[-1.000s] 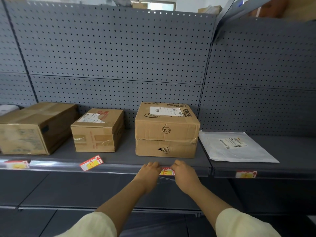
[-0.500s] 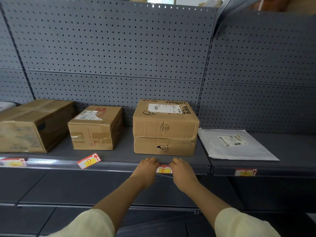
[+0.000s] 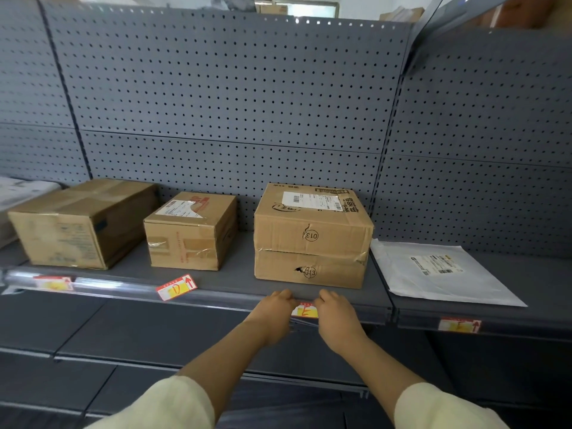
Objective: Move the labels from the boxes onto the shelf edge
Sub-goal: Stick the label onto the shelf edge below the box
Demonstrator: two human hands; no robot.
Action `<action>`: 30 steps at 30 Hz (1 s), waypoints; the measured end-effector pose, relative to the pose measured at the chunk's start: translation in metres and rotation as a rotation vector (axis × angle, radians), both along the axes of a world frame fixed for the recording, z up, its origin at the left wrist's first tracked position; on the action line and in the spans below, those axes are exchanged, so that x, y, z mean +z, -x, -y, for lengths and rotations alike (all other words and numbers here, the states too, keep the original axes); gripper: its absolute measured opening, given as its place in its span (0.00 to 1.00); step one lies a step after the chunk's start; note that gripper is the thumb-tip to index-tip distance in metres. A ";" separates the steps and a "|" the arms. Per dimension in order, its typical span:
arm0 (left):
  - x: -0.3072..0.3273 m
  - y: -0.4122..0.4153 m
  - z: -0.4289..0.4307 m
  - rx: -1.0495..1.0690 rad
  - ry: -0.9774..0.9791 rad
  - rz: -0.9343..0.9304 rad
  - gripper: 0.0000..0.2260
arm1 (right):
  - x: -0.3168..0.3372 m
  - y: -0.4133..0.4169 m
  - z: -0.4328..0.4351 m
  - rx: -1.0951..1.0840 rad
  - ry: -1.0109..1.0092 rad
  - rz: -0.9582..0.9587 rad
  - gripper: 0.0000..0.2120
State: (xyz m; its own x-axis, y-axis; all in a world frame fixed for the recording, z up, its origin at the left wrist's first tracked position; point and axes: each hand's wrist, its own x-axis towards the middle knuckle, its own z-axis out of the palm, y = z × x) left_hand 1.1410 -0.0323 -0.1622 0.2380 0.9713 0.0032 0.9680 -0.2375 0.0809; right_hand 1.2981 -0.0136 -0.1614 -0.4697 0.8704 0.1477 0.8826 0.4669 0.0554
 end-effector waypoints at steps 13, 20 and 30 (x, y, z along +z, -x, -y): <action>0.009 0.114 0.064 0.310 -0.053 0.112 0.24 | 0.003 0.100 0.010 0.229 -0.082 -0.125 0.15; 0.016 0.212 0.076 0.446 -0.077 0.126 0.23 | 0.004 0.192 0.009 0.239 -0.034 -0.223 0.15; 0.025 0.312 0.040 0.276 -0.045 0.177 0.24 | 0.016 0.280 0.001 0.074 0.065 -0.312 0.14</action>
State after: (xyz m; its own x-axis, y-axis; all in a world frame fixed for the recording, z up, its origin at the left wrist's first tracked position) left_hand 0.8291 -0.0721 -0.1375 -0.0417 0.9970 0.0649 0.9682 0.0243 0.2488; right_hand 1.0184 -0.0143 -0.1458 -0.4733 0.8477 0.2395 0.8156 0.5244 -0.2446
